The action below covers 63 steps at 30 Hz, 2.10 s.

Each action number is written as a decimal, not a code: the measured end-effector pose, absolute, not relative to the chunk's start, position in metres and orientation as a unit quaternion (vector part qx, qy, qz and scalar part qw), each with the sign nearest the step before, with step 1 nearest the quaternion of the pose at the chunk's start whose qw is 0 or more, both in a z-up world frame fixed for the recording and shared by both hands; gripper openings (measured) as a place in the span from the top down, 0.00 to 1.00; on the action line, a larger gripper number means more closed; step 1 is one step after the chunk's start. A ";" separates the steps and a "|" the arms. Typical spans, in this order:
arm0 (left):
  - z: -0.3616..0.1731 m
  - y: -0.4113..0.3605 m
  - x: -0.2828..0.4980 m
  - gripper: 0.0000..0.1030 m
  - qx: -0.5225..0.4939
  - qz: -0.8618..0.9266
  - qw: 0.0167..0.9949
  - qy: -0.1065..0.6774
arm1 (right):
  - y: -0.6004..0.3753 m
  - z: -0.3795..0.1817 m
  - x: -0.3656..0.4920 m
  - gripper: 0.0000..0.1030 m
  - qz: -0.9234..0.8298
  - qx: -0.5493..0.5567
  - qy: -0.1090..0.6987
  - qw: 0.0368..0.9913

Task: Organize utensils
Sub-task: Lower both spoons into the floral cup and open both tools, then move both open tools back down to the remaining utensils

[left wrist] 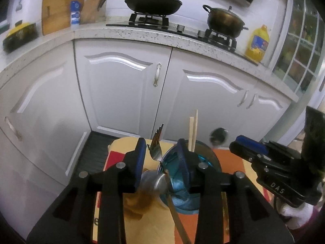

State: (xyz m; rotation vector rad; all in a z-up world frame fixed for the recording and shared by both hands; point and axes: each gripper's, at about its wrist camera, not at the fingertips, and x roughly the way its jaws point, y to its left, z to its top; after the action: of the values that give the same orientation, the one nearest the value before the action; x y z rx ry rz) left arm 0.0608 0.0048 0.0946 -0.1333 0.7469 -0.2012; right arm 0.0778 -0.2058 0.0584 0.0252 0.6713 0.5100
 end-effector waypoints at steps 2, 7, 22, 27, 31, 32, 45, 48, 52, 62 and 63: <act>0.098 0.009 0.057 0.70 -0.074 -0.097 0.924 0.362 | -0.207 0.060 0.076 0.79 0.243 0.010 0.325 0.914; 0.113 0.024 0.044 0.69 -0.103 -0.093 0.927 0.349 | -0.218 0.062 0.067 0.78 0.239 0.024 0.326 0.915; 0.153 0.010 -0.003 0.58 -0.086 -0.092 0.943 0.307 | -0.236 0.058 0.025 0.71 0.223 0.031 0.334 0.915; 0.152 -0.012 -0.019 0.56 -0.065 -0.102 0.946 0.302 | -0.241 0.057 0.012 0.71 0.214 0.026 0.338 0.916; 0.148 -0.031 -0.026 0.56 -0.051 -0.110 0.944 0.307 | -0.247 0.056 0.000 0.70 0.207 0.026 0.340 0.917; 0.147 -0.037 -0.028 0.56 -0.049 -0.113 0.944 0.308 | -0.249 0.056 -0.002 0.70 0.204 0.026 0.340 0.918; 0.127 -0.086 -0.035 0.55 -0.041 -0.142 0.934 0.326 | -0.282 0.048 -0.023 0.68 0.171 0.039 0.349 0.921; 0.120 -0.094 -0.033 0.55 -0.038 -0.144 0.931 0.333 | -0.286 0.046 -0.024 0.68 0.168 0.039 0.351 0.920; 0.109 -0.103 -0.032 0.55 -0.028 -0.142 0.929 0.341 | -0.292 0.041 -0.026 0.66 0.162 0.042 0.356 0.919; 0.084 -0.120 -0.026 0.55 -0.021 -0.152 0.917 0.369 | -0.303 0.026 -0.024 0.65 0.149 0.051 0.372 0.915; 0.082 -0.121 -0.026 0.55 -0.022 -0.153 0.915 0.372 | -0.304 0.024 -0.024 0.65 0.148 0.051 0.373 0.915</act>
State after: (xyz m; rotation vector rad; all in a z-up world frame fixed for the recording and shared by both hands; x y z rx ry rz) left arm -0.0255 -0.1210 0.0817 -0.0458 0.7652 -0.3151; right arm -0.0240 -0.3043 0.0242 0.1043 0.7676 0.3050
